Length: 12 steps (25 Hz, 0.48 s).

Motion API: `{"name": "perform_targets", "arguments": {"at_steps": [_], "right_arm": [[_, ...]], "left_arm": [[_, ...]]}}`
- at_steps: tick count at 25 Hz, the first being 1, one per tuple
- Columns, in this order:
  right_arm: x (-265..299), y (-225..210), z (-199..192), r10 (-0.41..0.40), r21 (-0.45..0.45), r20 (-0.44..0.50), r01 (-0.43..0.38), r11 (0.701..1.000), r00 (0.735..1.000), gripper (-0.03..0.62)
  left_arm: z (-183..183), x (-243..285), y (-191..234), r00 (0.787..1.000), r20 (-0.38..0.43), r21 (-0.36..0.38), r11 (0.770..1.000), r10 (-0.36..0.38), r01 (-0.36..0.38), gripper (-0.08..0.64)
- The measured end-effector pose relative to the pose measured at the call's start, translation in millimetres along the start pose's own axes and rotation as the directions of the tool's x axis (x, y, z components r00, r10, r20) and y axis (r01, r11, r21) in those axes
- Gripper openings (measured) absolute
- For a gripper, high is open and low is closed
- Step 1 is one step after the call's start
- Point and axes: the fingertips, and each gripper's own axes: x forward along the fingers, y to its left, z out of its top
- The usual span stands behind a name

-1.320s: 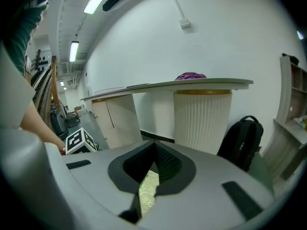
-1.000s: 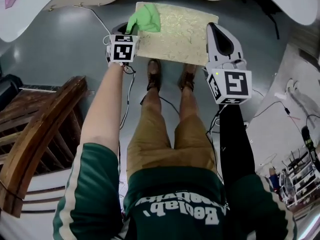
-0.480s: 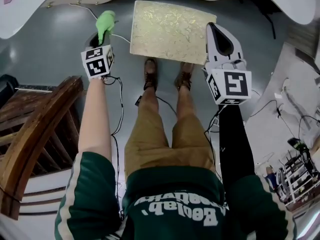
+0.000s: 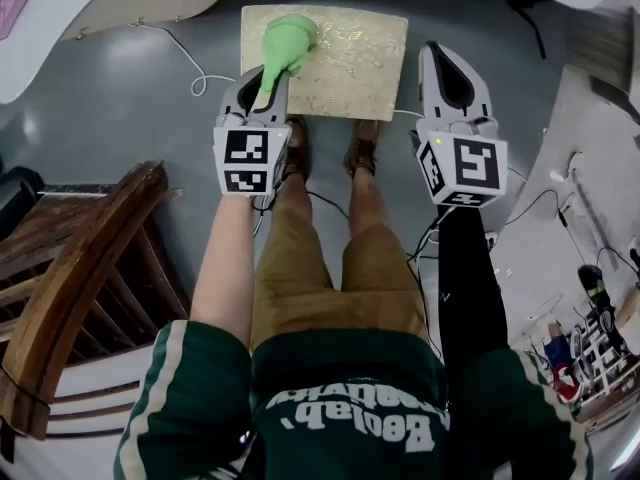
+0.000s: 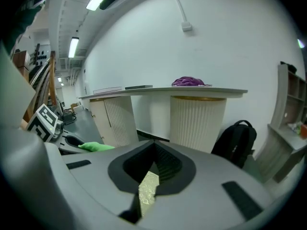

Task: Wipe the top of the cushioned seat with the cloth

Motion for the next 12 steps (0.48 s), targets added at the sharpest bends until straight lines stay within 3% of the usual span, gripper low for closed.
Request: {"name": "perform_targets", "arguments": {"at_steps": [4, 8, 12], "right_arm": [[-16, -26, -10, -0.038, 0.027, 0.0, 0.038, 0.999, 0.999, 0.008], [-33, -54, -21, -0.077, 0.053, -0.003, 0.077, 0.996, 0.997, 0.008], [-47, -73, -30, -0.096, 0.061, -0.003, 0.096, 0.993, 0.995, 0.008]], "left_arm": [[30, 20, -83, 0.989, 0.045, -0.044, 0.989, -0.142, 0.144, 0.078], [48, 42, -162, 0.955, 0.063, -0.066, 0.954, -0.288, 0.292, 0.078], [37, 69, -204, 0.936, 0.021, -0.145, 0.925, -0.351, 0.35, 0.078]]}}
